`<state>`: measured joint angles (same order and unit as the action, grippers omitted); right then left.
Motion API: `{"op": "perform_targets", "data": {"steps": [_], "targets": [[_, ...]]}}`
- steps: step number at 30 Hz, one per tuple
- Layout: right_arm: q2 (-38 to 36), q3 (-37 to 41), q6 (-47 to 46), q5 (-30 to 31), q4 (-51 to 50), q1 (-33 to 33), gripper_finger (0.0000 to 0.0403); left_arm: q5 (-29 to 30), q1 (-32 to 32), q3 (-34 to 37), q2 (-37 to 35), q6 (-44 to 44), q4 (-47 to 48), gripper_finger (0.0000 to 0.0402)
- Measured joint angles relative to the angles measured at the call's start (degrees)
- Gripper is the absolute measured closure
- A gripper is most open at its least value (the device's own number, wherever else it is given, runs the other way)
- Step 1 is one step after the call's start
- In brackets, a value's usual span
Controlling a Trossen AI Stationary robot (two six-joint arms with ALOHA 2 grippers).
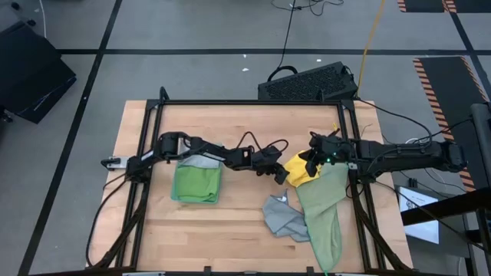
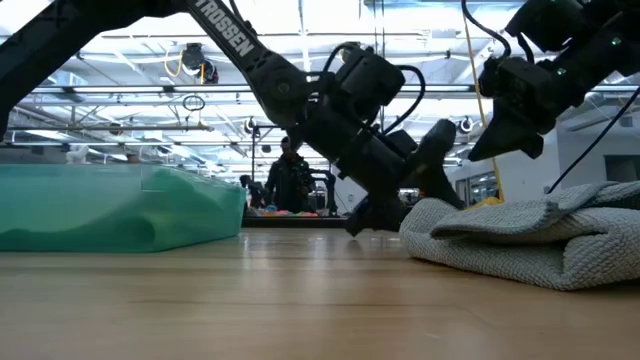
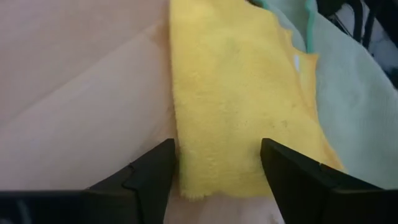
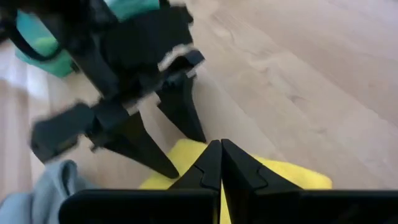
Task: Fold microfiber towels
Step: Put the yellow microfiber cloth into the green bin
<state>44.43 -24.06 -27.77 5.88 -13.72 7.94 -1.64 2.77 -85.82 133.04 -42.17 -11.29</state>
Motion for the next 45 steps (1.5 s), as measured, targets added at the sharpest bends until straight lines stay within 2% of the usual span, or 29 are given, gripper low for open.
{"op": "perform_targets", "data": {"steps": [3,6,9,11,15,19,22,25,30,32,36,38,43,45], "targets": [[0.0,-1.14,0.01,-0.23,-0.11,0.36,0.0403,1.07,-0.79,-0.04,1.24,4.32,-1.91,0.0198],[-0.04,-2.64,0.06,-0.23,-0.28,0.38,0.0403,1.92,-1.59,-0.07,2.25,9.81,-3.74,0.0269],[-0.07,-4.42,-0.02,-0.25,-0.29,0.38,0.0403,2.24,-1.94,-0.04,2.4,13.77,-3.12,0.0358],[-0.07,-5.65,0.04,-1.2,-0.55,0.38,0.0403,0.76,-1.54,-0.04,2.14,15.12,-2.59,0.0383],[-0.09,-8.14,-0.01,-1.73,-1.85,0.4,0.0403,-0.1,-0.31,0.15,-1.21,18.39,2.71,0.038],[-0.07,-9.44,-2.98,-2.37,-5.34,1.74,0.0402,1.34,0.91,0.17,-7.07,23.41,12.48,0.0391],[0.19,-9.44,-9.75,-6.04,-7.12,4.79,0.0393,2.65,1.11,0.11,-11.19,29.95,19.05,0.0387],[1.22,-9.44,-11.01,-10.67,-7.2,8.44,0.0367,4.64,0.43,0.11,-14.54,36.3,23.06,0.0391],[4.23,-9.44,-2.51,-12.68,-3.47,15.03,0.0287,7.25,-0.58,0.04,-18.36,41.14,25.69,0.0391],[6.51,-9.44,2.65,-18.08,-0.26,18.13,0.025,7.81,-0.88,0.11,-19.02,42.64,26.97,0.039],[11.95,-9.42,10.77,-34.48,6.57,22.33,0.0193,8.01,-1.4,0.0,-20.52,43.62,27.24,0.0391],[13.6,-9.42,16.11,-39.23,9.71,22.77,0.0178,8.07,-1.72,0.06,-21.27,44.14,29.82,0.0391],[14.55,-9.46,26.2,-41.03,17.22,22.78,0.0158,7.67,-2.84,0.04,-24.2,46.18,32.61,0.0388],[14.88,-9.39,26.91,-44.19,18.97,22.71,0.0152,7.46,-3.27,0.0,-25.58,46.16,34.18,0.0388]]}}
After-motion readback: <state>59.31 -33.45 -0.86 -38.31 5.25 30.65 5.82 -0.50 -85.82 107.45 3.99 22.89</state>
